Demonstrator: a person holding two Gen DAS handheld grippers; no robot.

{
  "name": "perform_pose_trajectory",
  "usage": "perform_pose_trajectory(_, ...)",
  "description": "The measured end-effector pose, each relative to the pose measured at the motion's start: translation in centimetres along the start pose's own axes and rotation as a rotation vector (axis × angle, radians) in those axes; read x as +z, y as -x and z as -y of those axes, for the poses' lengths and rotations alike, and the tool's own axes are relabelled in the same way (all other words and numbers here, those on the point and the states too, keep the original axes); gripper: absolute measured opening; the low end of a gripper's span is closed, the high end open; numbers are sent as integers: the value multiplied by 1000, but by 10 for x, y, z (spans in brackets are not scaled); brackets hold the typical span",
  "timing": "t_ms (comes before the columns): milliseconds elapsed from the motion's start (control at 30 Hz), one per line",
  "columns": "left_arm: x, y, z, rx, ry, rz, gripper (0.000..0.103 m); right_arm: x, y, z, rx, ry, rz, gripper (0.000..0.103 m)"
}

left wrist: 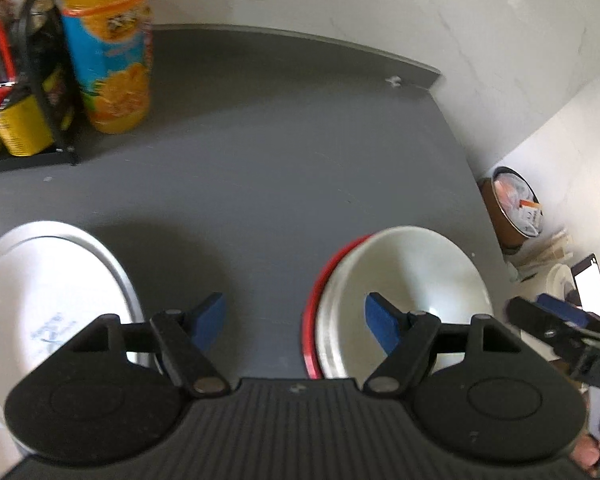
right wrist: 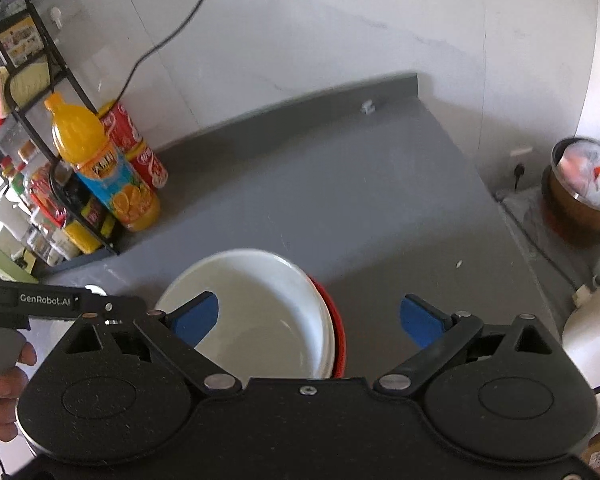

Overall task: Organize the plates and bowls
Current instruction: 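Move both grippers to the rim of the red bowl stack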

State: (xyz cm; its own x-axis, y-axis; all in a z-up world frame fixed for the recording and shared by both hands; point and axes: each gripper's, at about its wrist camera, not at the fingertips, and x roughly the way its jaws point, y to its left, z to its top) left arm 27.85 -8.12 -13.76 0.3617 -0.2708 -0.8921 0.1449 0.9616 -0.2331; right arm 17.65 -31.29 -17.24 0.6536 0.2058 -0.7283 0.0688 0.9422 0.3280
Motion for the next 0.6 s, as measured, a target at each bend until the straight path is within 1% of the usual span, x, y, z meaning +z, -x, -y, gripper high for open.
perform_pose_trajectory(100, -3, -10, 11, 21, -5, -3, 75, -5, -11, 8, 17, -20, -43, 92)
perform_pose_trajectory(167, -5, -16, 15, 33, 10, -10, 75, -9, -19, 12, 29, -31, -72, 90)
perform_pose_trajectory(233, -6, -23, 14, 34, 33, -22, 75, -13, -25, 14, 44, -30, -96, 90)
perform_pose_trajectory(333, -12, -29, 17, 56, 44, -31, 74, -17, -32, 18, 60, -39, -125, 90)
perform_pose_trajectory(400, -14, -35, 17, 52, 60, -49, 72, -21, -39, 22, 71, -51, -149, 82)
perform_pose_trajectory(467, -18, -40, 16, 41, 97, -63, 71, -25, -46, 25, 70, -66, -174, 80)
perform_pose_trajectory(533, -20, -44, 17, 42, 111, -69, 69, -29, -54, 29, 60, -82, -202, 77)
perform_pose_trajectory(600, -21, -49, 16, 41, 131, -80, 62, -33, -59, 32, 65, -97, -224, 70)
